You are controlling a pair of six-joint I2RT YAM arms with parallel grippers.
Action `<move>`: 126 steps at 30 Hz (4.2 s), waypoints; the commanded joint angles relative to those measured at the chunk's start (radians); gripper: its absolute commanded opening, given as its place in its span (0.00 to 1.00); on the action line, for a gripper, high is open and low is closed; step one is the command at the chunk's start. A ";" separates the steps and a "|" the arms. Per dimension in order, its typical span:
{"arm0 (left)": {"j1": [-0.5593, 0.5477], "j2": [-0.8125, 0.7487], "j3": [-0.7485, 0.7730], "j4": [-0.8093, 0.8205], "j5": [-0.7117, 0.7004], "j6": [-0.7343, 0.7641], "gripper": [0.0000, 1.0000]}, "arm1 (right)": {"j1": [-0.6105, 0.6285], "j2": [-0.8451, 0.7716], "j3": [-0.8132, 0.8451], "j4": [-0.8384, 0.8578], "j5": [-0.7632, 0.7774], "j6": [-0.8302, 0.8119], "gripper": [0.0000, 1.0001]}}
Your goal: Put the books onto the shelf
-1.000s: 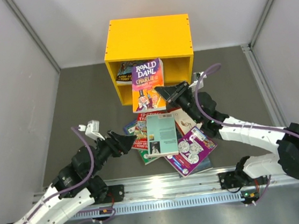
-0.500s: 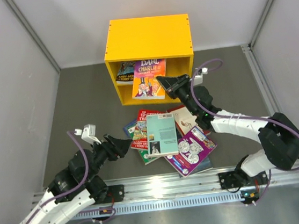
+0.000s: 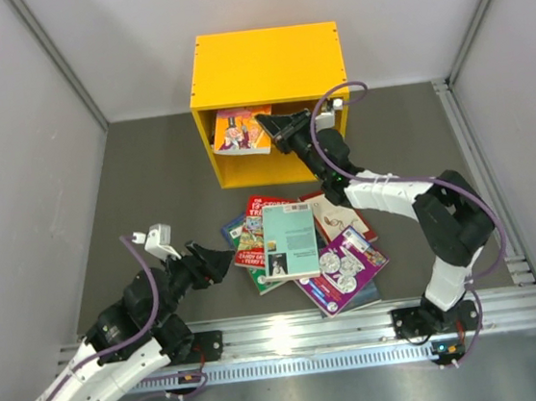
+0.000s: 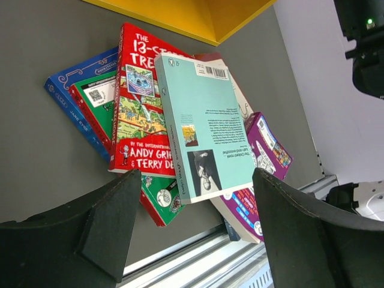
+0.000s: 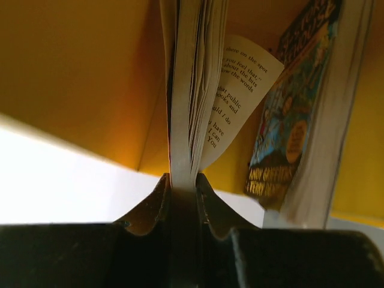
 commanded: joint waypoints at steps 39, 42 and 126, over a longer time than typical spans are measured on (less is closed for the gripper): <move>-0.002 0.123 0.017 0.084 -0.017 0.014 0.79 | -0.012 -0.116 0.181 -0.555 0.218 -0.209 0.92; -0.002 0.126 0.014 0.092 -0.017 0.011 0.79 | -0.010 -0.130 0.155 -0.554 0.210 -0.209 0.74; -0.002 0.102 -0.024 0.052 -0.099 0.008 0.79 | 0.034 -0.024 0.275 -0.593 0.362 -0.276 0.37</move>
